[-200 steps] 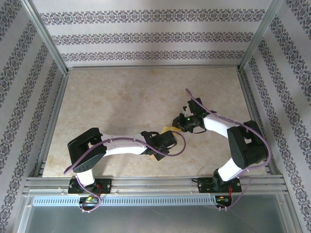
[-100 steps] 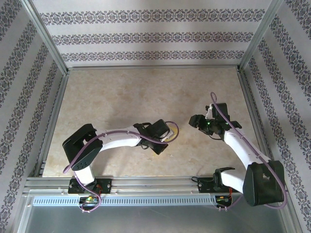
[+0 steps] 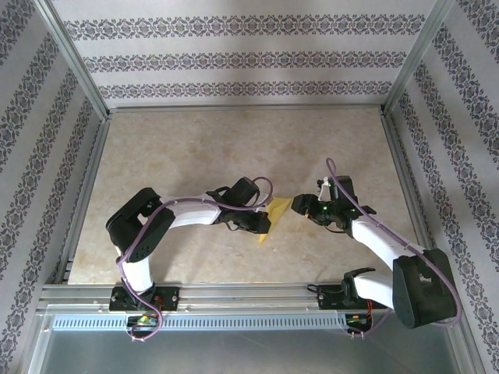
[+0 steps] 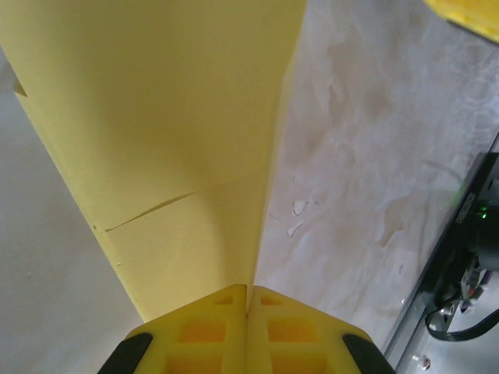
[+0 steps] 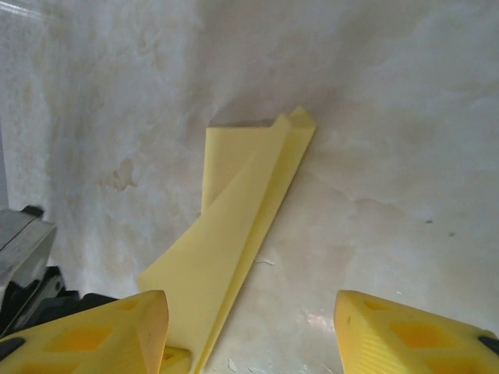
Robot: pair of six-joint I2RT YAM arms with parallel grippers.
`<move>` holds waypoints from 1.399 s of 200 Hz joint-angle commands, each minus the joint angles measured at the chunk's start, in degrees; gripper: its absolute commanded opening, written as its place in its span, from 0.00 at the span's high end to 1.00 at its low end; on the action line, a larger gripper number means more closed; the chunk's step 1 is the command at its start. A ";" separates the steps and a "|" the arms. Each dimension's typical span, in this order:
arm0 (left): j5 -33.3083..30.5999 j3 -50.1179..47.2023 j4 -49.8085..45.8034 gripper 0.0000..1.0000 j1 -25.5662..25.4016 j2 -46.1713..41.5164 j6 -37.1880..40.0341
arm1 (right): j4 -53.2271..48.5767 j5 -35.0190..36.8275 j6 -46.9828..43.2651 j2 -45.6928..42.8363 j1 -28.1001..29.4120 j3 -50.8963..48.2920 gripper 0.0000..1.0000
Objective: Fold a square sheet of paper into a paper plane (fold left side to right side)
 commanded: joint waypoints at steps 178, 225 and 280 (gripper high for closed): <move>7.98 -13.60 46.43 1.00 5.40 6.70 -29.20 | 23.32 5.08 8.98 14.13 7.68 0.12 0.55; 8.04 -13.67 47.90 1.00 5.46 7.97 -30.47 | 25.29 5.00 9.08 17.95 8.27 1.93 0.56; 8.55 -13.78 50.46 1.00 5.55 9.33 -32.08 | 26.27 5.09 8.80 20.62 8.57 3.26 0.56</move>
